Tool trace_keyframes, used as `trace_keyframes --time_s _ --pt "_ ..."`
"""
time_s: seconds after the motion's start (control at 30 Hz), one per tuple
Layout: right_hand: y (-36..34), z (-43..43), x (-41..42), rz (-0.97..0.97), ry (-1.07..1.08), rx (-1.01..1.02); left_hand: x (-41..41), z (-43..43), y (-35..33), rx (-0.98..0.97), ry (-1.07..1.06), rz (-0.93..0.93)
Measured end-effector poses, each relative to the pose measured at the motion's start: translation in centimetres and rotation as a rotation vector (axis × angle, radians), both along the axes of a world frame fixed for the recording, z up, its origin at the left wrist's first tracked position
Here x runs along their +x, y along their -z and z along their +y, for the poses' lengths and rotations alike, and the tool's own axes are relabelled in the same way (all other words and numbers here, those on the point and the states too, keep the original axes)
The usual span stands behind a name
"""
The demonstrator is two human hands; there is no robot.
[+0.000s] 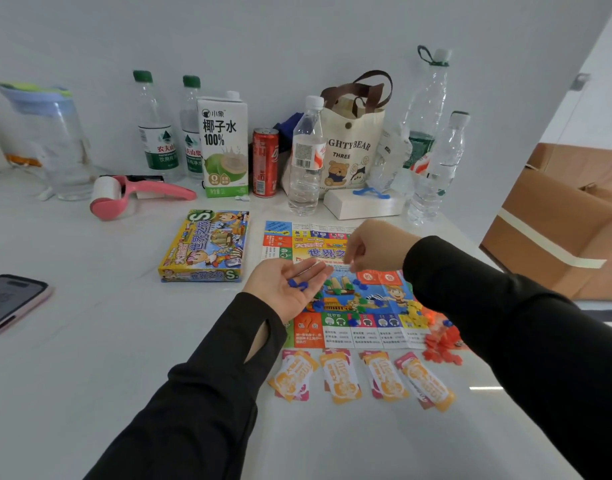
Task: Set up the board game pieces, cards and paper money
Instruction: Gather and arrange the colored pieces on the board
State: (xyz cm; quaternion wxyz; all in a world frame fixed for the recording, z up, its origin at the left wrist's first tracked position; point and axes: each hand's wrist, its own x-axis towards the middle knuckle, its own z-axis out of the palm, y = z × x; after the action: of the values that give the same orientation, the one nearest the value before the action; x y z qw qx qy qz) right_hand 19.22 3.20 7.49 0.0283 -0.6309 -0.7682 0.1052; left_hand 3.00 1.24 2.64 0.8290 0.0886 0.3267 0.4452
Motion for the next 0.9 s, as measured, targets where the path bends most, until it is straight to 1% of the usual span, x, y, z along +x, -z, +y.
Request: trace_keyframes --time_s 0.03,0.1,0.2,0.33,0.53,0.73,0.83,0.9 --pt "0.6 0.1 0.5 -0.053 0.023 -0.048 0.0 0.0 0.0 0.002 -0.001 -0.005" --pt "1.5 0.1 0.9 -0.098 0.037 -0.100 0.0 0.0 0.1 0.008 -0.002 -0.004" --pt "1.7 0.3 0.7 -0.130 0.050 -0.101 0.0 0.1 -0.1 0.028 -0.009 -0.012" --pt "1.7 0.8 0.4 -0.201 0.056 -0.154 0.2 -0.1 -0.3 0.055 -0.008 -0.009" --pt "2.0 0.9 0.7 -0.174 0.067 -0.149 0.9 -0.4 -0.2 0.037 0.007 0.036" --pt "1.9 0.7 -0.2 -0.286 0.040 -0.103 1.0 -0.6 -0.1 0.038 0.014 0.043" --pt "1.8 0.7 0.0 -0.247 0.047 -0.125 0.9 -0.6 0.0 0.051 0.013 0.049" --pt "1.6 0.7 0.4 -0.165 0.063 -0.131 0.9 -0.5 0.1 0.057 0.009 0.052"
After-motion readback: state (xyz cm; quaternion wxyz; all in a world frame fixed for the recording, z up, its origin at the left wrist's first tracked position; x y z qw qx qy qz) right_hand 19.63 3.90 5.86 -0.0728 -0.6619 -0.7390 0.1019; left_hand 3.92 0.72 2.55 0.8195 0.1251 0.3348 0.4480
